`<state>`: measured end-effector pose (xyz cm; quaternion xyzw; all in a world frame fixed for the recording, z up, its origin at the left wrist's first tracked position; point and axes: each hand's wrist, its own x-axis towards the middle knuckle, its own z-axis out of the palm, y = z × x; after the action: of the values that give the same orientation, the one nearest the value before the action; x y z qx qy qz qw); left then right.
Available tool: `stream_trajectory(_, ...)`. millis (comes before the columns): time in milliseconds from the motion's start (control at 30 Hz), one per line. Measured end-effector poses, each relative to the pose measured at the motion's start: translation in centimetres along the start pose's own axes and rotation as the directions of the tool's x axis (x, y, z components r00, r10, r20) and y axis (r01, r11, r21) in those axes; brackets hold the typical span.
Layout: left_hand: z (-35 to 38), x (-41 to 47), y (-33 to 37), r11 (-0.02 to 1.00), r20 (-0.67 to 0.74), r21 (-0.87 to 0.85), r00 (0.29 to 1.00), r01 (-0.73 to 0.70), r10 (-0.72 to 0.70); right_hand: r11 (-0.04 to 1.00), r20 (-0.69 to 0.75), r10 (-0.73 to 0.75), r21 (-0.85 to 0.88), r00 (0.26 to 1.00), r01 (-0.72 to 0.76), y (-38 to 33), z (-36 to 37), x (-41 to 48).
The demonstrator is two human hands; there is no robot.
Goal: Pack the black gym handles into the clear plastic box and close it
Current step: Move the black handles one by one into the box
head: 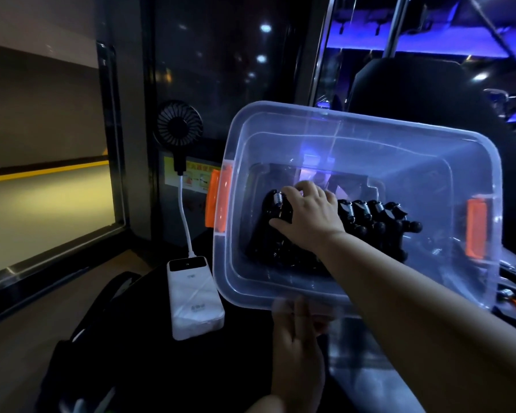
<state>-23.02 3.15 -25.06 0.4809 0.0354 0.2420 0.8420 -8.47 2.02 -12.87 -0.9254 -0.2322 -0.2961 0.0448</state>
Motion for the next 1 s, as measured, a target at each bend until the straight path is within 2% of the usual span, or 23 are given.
stream_trajectory(133,-0.1,0.0,0.4,0.996,-0.041,0.019,0.996,0.083,-0.082,0.999,-0.016,0.044,0.03,0.999,-0.044,1.6,-1.5,-2.1)
stream_trajectory(300,-0.2,0.0,0.1,0.986,-0.027,0.165,0.999,0.029,-0.025,0.985,-0.074,0.143,0.106,0.987,-0.135,4.4,-3.2,-6.6)
stream_trajectory(400,0.3,-0.3,0.5,0.99,-0.035,0.138,0.999,-0.006,0.011,0.975,-0.113,0.199,0.123,0.973,-0.185,6.6,-3.7,-9.5)
stream_trajectory(500,0.8,-0.5,1.2,0.996,-0.027,0.089,1.0,-0.011,0.013,0.977,-0.205,0.188,0.142,0.96,-0.161,8.9,-4.3,-12.3)
stream_trajectory(667,1.1,-0.7,1.0,0.997,-0.022,0.071,1.0,-0.011,0.013,0.992,-0.21,0.109,0.086,0.972,-0.093,13.9,-4.7,-17.2)
stream_trajectory(800,1.3,-0.7,0.8,0.997,-0.032,0.076,0.999,-0.006,0.009,0.981,-0.379,0.123,0.185,0.917,-0.055,16.6,-5.5,-20.6)
stream_trajectory(867,1.4,-0.7,0.7,0.997,-0.038,0.079,0.999,-0.004,0.007,0.97,-0.43,0.211,0.203,0.878,-0.134,18.0,-5.9,-22.0)
stream_trajectory(900,1.5,-0.8,0.7,0.997,-0.042,0.079,0.999,-0.002,0.005,0.956,-0.412,0.287,0.179,0.865,-0.232,18.9,-6.1,-22.5)
stream_trajectory(967,1.7,-0.9,0.6,0.997,-0.048,0.075,0.999,0.006,-0.003,0.858,-0.256,0.505,0.045,0.824,-0.512,21.0,-6.2,-23.7)
stream_trajectory(1000,1.8,-0.9,0.6,0.997,-0.052,0.07,0.999,0.012,-0.008,0.773,-0.143,0.622,-0.046,0.77,-0.633,22.0,-6.1,-24.4)
